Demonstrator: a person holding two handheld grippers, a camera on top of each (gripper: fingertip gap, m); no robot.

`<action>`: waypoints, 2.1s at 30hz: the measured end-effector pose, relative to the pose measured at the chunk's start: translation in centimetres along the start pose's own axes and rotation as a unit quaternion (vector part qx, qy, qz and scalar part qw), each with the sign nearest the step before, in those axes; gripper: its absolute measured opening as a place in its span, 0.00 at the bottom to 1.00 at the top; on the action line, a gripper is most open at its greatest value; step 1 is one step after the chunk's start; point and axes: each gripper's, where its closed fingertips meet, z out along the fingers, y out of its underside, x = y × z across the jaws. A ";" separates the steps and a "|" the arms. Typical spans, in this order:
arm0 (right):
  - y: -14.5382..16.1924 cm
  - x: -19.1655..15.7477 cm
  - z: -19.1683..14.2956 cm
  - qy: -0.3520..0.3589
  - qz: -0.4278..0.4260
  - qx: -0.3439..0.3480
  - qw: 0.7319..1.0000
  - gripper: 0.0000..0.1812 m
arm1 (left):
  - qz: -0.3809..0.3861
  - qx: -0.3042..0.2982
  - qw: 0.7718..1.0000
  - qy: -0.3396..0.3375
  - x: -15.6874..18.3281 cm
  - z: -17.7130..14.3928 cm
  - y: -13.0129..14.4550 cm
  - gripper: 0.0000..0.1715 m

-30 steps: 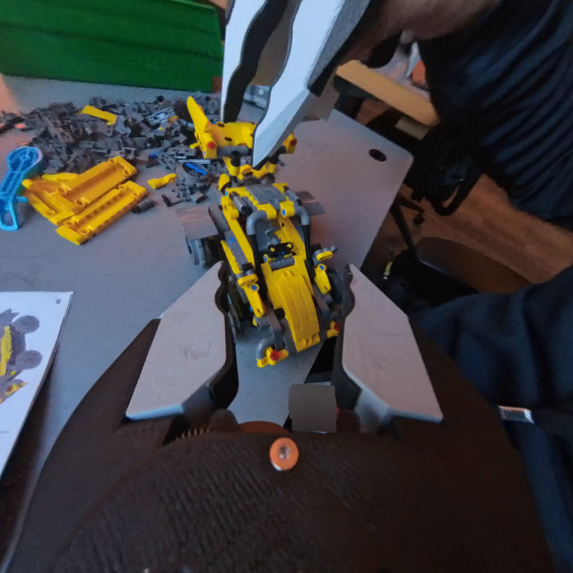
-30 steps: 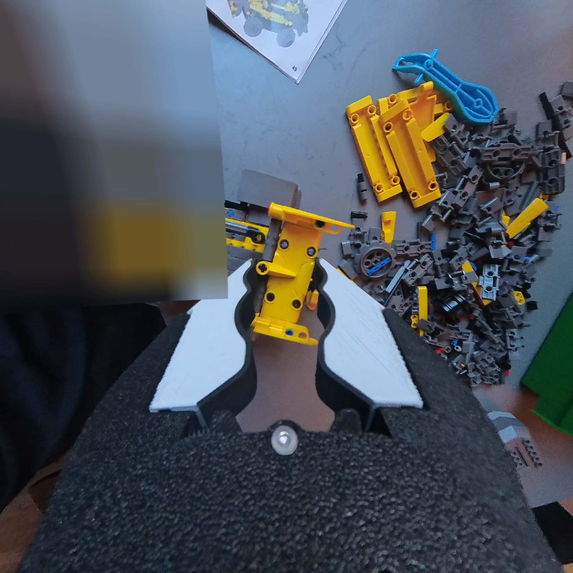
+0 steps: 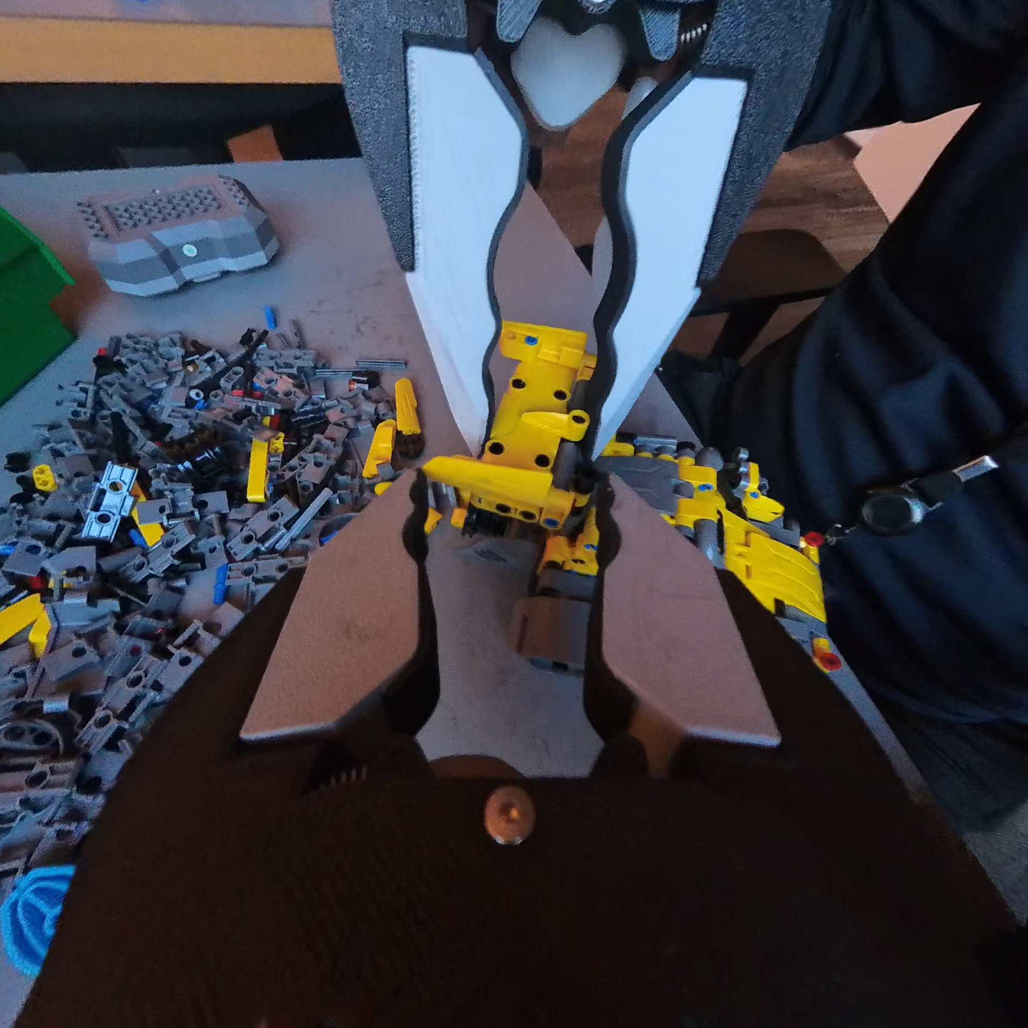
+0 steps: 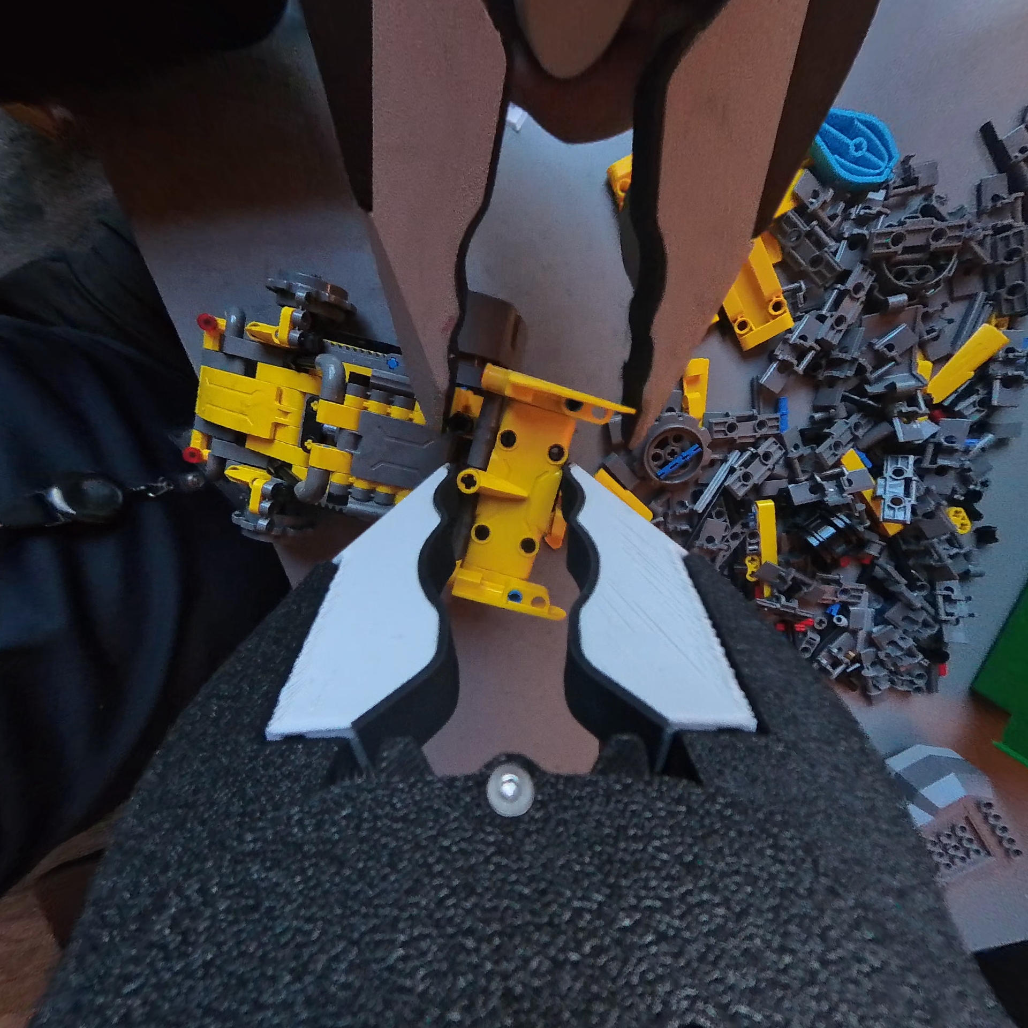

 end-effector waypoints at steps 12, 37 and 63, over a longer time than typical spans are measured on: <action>0.0 -0.3 0.0 0.050 -0.028 -0.017 0.998 0.20 | 0.039 0.020 0.999 -0.022 0.3 -0.1 0.1 0.33; 0.1 0.0 0.2 0.065 0.049 -0.013 0.997 0.19 | -0.019 -0.039 0.999 0.019 1.1 -0.2 3.6 0.23; -0.3 -0.2 0.4 0.180 0.005 0.011 0.984 0.19 | -0.019 -0.042 0.995 0.094 3.3 1.0 4.2 0.13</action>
